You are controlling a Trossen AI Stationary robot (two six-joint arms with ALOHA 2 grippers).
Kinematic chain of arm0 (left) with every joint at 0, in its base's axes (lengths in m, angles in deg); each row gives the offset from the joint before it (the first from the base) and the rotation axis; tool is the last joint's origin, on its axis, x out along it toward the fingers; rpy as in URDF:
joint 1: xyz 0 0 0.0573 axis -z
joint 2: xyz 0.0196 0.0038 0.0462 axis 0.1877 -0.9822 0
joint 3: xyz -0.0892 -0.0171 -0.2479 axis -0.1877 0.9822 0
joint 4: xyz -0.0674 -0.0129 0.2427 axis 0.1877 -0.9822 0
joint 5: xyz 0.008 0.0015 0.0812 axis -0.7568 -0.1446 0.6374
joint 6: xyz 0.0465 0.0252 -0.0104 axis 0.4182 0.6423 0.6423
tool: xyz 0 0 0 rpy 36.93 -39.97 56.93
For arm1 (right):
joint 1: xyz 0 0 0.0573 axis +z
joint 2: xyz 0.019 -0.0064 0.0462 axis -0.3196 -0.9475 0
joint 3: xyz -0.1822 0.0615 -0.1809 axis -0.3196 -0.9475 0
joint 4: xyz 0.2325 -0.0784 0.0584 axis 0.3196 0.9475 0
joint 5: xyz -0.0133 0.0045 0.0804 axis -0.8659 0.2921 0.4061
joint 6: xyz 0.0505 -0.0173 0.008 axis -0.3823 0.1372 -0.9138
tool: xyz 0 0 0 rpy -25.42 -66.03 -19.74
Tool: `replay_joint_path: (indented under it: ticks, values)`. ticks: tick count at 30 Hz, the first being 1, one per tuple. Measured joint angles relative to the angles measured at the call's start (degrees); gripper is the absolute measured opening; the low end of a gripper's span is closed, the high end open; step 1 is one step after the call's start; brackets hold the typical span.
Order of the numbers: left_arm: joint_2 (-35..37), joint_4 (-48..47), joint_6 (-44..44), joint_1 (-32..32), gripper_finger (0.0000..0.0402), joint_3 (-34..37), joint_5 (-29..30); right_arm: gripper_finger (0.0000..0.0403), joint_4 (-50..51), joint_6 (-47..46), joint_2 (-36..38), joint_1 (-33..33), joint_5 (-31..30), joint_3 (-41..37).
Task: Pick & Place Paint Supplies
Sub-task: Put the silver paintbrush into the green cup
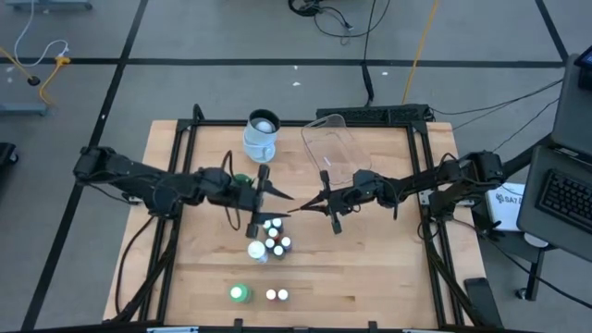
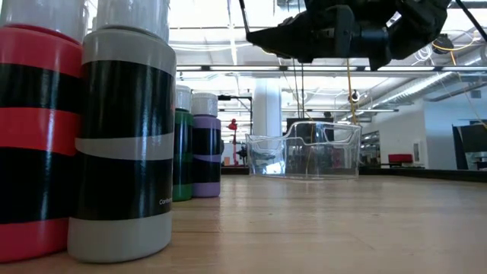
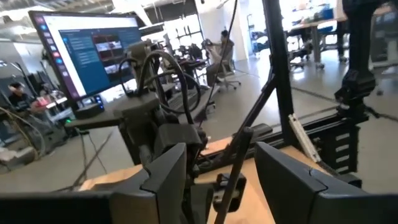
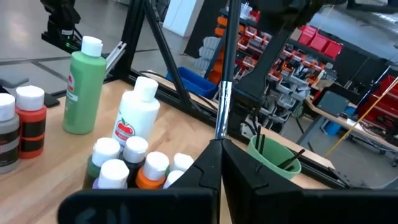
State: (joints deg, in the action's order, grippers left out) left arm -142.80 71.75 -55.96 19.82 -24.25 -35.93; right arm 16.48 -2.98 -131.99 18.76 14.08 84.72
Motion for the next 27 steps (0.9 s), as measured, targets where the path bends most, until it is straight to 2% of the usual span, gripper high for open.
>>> replay_joint_path:
  ticks: [3,8,14,21,23,27]
  values:
    - [0.0,0.1,-1.0,-1.3,0.0195,0.0,-2.9,0.0000,0.1,0.0,0.0,0.0,0.0,0.0]
    - [0.0,0.1,-1.8,-2.0,0.0175,0.0,-3.4,0.0000,0.0,0.0,0.0,0.0,0.0,0.0]
    - [0.0,0.4,-2.0,-3.2,0.0112,0.0,-7.1,0.0000,-0.7,0.0,0.0,0.0,-0.2,0.0]
    - [0.0,0.8,-0.2,-3.5,0.0010,0.0,-10.0,0.0000,-0.8,-0.1,0.0,-0.1,-0.2,0.0]
    - [0.0,0.8,-0.4,-3.5,0.0012,0.0,-10.0,0.0000,-0.7,-0.2,0.0,-0.1,-0.2,0.0]
    - [0.0,0.9,-1.8,-3.5,0.0045,0.0,-10.1,0.0000,-0.7,-0.3,0.0,-0.1,-0.3,0.0]
